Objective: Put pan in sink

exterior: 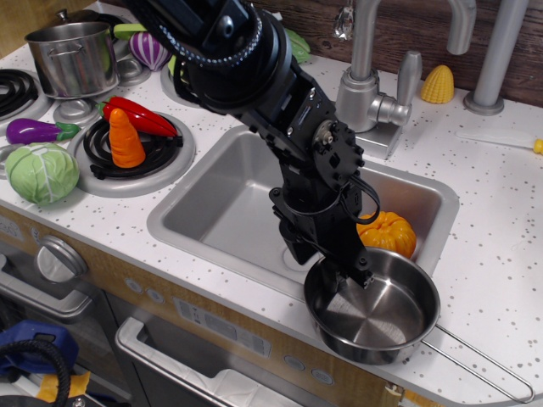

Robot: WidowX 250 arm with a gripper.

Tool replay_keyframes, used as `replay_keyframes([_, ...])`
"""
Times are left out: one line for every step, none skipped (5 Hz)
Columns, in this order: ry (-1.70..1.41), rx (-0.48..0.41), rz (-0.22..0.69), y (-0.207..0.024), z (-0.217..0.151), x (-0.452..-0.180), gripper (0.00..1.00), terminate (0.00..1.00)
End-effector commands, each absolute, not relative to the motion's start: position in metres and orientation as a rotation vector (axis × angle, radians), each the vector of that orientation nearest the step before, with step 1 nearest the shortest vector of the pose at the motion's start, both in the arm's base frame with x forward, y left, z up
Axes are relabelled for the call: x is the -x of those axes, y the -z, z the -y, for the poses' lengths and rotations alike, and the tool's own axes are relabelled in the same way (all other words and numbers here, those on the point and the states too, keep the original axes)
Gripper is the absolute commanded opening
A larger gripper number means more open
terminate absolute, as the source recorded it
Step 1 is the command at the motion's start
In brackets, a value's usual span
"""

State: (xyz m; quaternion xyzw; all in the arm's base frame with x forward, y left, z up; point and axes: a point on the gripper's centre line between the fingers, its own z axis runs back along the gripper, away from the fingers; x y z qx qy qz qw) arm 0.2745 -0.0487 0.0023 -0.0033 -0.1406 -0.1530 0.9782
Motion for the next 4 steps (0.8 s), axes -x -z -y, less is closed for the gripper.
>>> replay_keyframes([0.285, 0.038, 0.274, -0.022, 0.047, -0.282, 0.0, 0.0])
replay_keyframes([0.266, 0.053, 0.245, -0.04, 0.042, -0.284, 0.0, 0.0])
replay_keyframes([0.284, -0.029, 0.236, -0.054, 0.014, -0.291, 0.0, 0.0])
replay_keyframes([0.344, -0.098, 0.245, -0.067, -0.028, -0.305, 0.0, 0.0])
